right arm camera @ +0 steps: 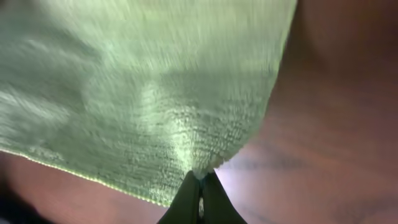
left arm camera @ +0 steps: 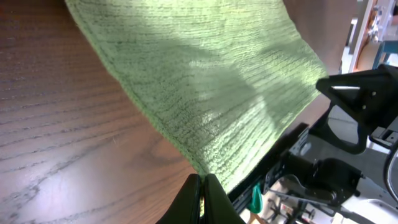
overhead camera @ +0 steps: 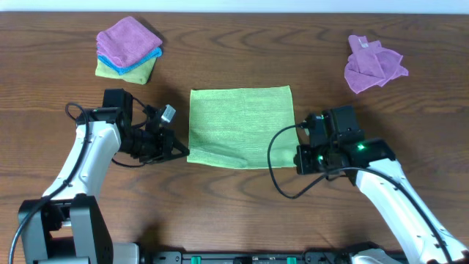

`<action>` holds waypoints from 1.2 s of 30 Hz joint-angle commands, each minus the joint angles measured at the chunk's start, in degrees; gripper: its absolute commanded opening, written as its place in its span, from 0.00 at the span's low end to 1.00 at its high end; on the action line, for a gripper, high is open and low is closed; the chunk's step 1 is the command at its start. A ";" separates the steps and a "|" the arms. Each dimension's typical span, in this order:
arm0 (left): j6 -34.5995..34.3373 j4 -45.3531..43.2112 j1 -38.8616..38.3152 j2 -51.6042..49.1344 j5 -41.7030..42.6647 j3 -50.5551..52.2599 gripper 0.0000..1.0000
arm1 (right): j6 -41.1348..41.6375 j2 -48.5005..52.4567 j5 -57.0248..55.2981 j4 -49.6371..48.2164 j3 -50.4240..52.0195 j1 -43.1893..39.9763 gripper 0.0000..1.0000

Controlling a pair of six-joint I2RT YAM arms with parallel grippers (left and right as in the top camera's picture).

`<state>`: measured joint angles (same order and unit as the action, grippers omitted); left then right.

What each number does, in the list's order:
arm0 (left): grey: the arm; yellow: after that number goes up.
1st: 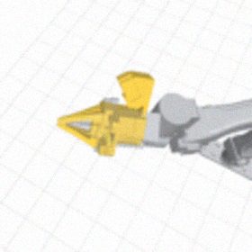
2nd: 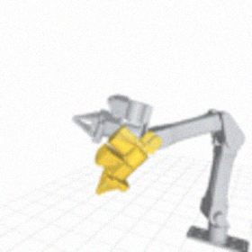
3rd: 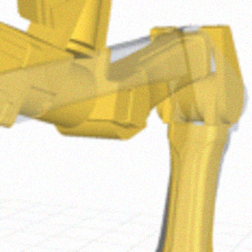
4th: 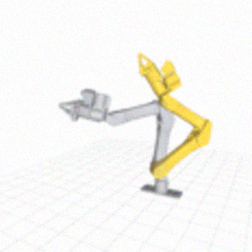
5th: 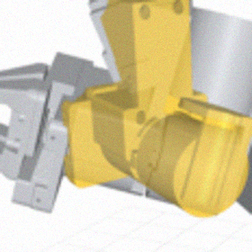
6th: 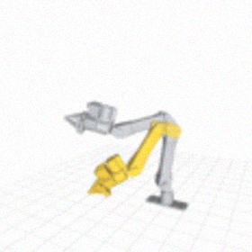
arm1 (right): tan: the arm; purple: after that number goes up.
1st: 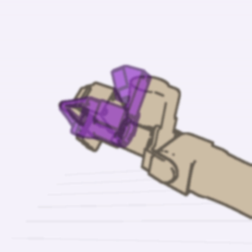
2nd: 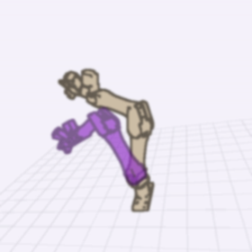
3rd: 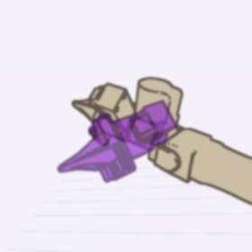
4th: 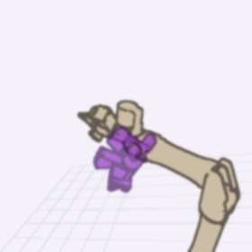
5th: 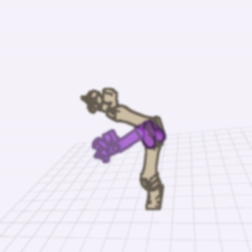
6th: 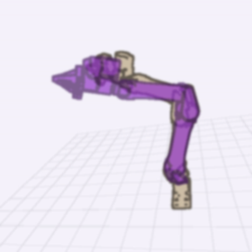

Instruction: Fold the cloth

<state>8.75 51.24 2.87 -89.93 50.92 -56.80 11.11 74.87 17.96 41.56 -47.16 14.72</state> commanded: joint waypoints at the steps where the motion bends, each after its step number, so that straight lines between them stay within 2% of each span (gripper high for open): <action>1: -3.93 -4.09 0.00 0.81 -0.33 0.07 0.06 | 1.11 -0.33 -2.67 -4.28 -0.02 0.55 0.01; 7: -16.65 -20.41 -0.02 0.70 -2.49 0.07 0.06 | 1.09 3.08 -4.70 -16.81 -0.02 0.55 0.01; 12: -23.12 -32.13 -1.55 -0.42 -3.54 0.07 0.06 | 2.54 8.76 -4.63 -24.68 -0.04 0.55 0.01; 14: -24.41 -34.21 -2.67 -0.74 -3.61 0.07 0.06 | 3.50 9.90 -4.63 -25.07 -0.09 0.55 0.01; 18: -23.58 -30.88 -3.45 -0.76 -6.91 0.07 0.07 | 3.50 9.88 -4.66 -24.83 -0.09 0.55 0.01; 19: -23.32 -29.40 -3.43 -0.76 -7.30 0.07 0.14 | 3.52 9.88 -4.66 -24.65 -0.09 0.52 0.01; 21: -23.37 -25.42 -3.26 -0.76 -7.61 0.07 0.50 | 3.65 9.88 -4.66 -24.50 -0.09 0.55 0.01; 22: -23.37 -23.30 -3.28 -0.76 -7.37 0.07 0.63 | 3.65 9.88 -4.66 -24.48 -0.09 0.59 0.02; 24: -23.32 -18.71 -3.30 -0.76 -4.90 0.07 0.58 | 3.65 9.88 -4.68 -24.41 -0.09 0.59 0.01; 26: -23.39 -15.74 -3.32 -0.76 -2.89 0.09 0.61 | 3.65 9.88 -4.66 -24.24 -0.09 0.59 0.01; 32: -28.44 -15.91 -4.52 -0.76 0.17 0.09 0.64 | 3.65 9.88 -4.66 -24.13 -0.09 0.59 0.01; 36: -32.28 -18.18 -9.33 -0.90 -0.61 0.09 0.67 | 3.65 9.88 -4.66 -24.00 -0.09 0.59 0.01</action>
<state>-20.12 34.22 -3.55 -90.02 49.50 -56.60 14.06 84.88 13.43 17.37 -47.13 14.87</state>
